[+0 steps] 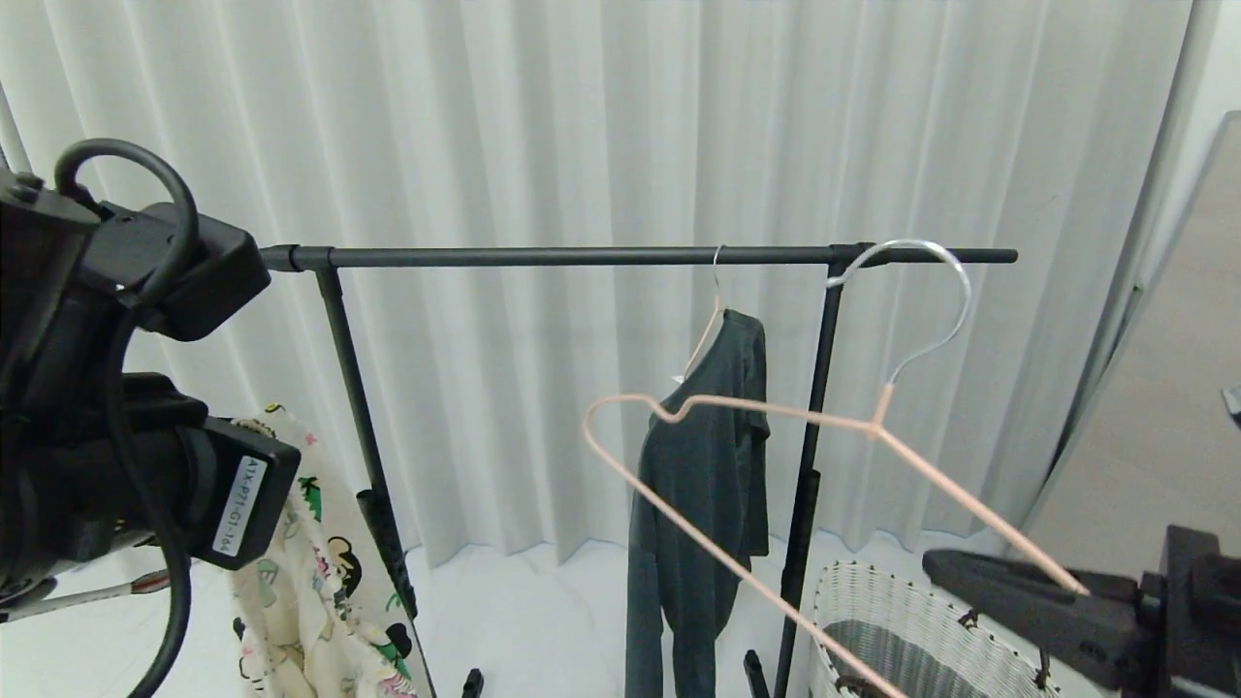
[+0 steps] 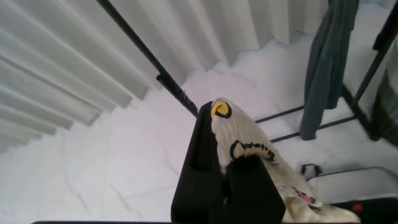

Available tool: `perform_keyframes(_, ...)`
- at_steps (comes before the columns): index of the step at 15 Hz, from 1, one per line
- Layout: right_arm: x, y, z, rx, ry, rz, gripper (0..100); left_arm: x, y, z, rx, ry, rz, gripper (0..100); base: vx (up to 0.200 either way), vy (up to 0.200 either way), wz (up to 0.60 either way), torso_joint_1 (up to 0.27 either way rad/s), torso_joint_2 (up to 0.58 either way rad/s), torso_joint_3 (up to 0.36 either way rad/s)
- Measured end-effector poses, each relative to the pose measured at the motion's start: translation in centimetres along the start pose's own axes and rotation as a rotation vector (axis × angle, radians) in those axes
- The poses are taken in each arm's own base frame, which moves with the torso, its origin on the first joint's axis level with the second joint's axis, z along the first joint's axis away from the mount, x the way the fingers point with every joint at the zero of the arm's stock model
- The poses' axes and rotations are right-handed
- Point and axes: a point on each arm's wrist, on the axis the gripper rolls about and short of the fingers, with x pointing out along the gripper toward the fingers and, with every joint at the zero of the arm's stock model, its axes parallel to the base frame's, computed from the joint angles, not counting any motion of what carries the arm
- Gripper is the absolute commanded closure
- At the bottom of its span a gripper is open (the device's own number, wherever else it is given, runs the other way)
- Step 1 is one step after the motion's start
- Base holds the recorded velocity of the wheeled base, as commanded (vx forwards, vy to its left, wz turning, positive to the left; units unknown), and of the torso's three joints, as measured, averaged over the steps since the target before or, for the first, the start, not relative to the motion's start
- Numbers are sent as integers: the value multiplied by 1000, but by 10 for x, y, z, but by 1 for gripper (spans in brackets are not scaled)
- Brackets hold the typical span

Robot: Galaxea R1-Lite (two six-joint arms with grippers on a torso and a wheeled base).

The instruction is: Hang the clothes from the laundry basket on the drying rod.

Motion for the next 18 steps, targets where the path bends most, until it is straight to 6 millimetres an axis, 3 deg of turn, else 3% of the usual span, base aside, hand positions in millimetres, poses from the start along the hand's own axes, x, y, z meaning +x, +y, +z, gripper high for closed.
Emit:
perform_keyframes(5, 3, 24, -9, 16, 44, 218, 100, 26, -15, 9, -254, 66, 28, 100, 0, 0, 0, 0, 0, 0)
perform_keyframes(12, 11, 28, -12, 8, 80, 243, 100, 43, -17, 15, -266, 100, 93, 100, 0, 0, 0, 0, 0, 0)
perform_keyframes(18, 13, 32, -4, 15, 69, 280, 100, 57, -18, 14, -253, 132, 145, 100, 0, 0, 0, 0, 0, 0)
